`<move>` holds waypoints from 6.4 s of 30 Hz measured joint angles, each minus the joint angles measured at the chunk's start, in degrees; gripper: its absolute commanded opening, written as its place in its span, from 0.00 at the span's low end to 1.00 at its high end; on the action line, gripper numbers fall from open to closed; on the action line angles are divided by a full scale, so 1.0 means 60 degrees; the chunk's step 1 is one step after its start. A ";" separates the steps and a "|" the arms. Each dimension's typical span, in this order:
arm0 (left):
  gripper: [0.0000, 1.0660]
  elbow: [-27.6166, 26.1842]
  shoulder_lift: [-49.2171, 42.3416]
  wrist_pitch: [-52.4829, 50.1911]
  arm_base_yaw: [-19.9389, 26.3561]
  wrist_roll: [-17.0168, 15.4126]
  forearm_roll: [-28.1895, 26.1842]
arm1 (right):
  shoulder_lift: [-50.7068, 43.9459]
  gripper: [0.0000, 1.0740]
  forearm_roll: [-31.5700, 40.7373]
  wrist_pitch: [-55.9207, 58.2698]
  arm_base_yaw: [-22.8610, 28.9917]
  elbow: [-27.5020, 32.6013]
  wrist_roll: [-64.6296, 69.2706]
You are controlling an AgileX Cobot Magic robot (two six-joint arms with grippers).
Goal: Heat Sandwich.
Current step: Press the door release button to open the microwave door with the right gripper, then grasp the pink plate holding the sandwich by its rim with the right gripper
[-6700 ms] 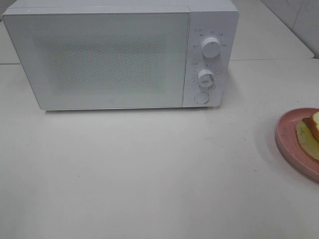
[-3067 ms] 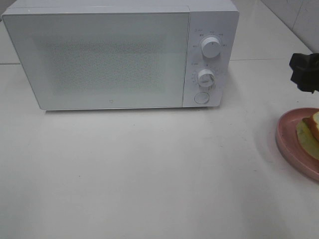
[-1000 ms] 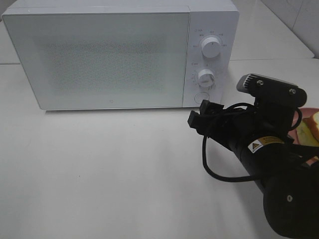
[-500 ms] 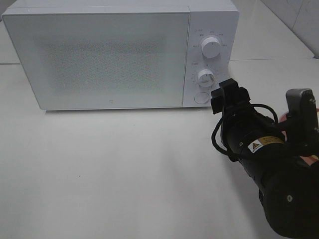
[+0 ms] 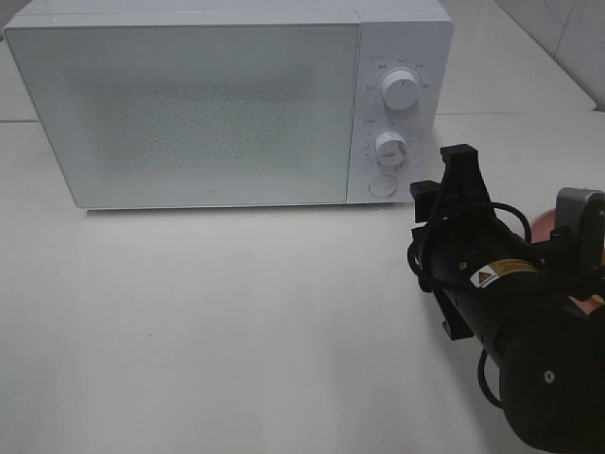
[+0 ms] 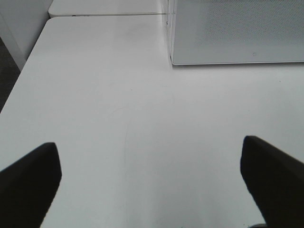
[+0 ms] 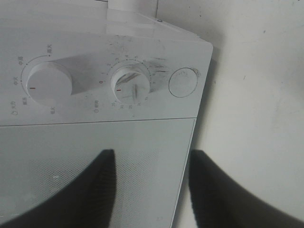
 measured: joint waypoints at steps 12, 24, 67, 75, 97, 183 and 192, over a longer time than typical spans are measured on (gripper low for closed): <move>0.92 0.0000 0.0000 0.0000 0.0000 0.0000 0.0000 | 0.0000 0.00 0.0010 0.0105 0.0000 0.0000 0.0029; 0.92 0.0000 0.0000 0.0000 0.0000 0.0000 0.0000 | 0.0010 0.01 -0.0239 0.1117 -0.0821 -0.0057 0.0306; 0.92 0.0000 0.0000 0.0000 0.0000 0.0000 0.0000 | 0.3457 0.00 -0.3953 0.2626 -0.3676 -0.3839 0.2072; 0.92 0.0000 0.0000 0.0000 0.0000 0.0000 0.0000 | 0.3724 0.00 -0.4097 0.2636 -0.3934 -0.4097 0.2072; 0.92 0.0000 0.0000 0.0000 0.0000 0.0000 0.0000 | 0.3973 0.00 -0.4316 0.2340 -0.4135 -0.4393 0.1919; 0.92 0.0000 0.0000 0.0000 0.0000 0.0000 0.0000 | 0.1767 0.01 -0.4144 0.4651 -0.3734 -0.3151 0.0898; 0.92 0.0000 0.0000 0.0000 0.0000 0.0000 0.0000 | 0.0239 0.03 -0.4154 0.7229 -0.3734 -0.2664 -0.0850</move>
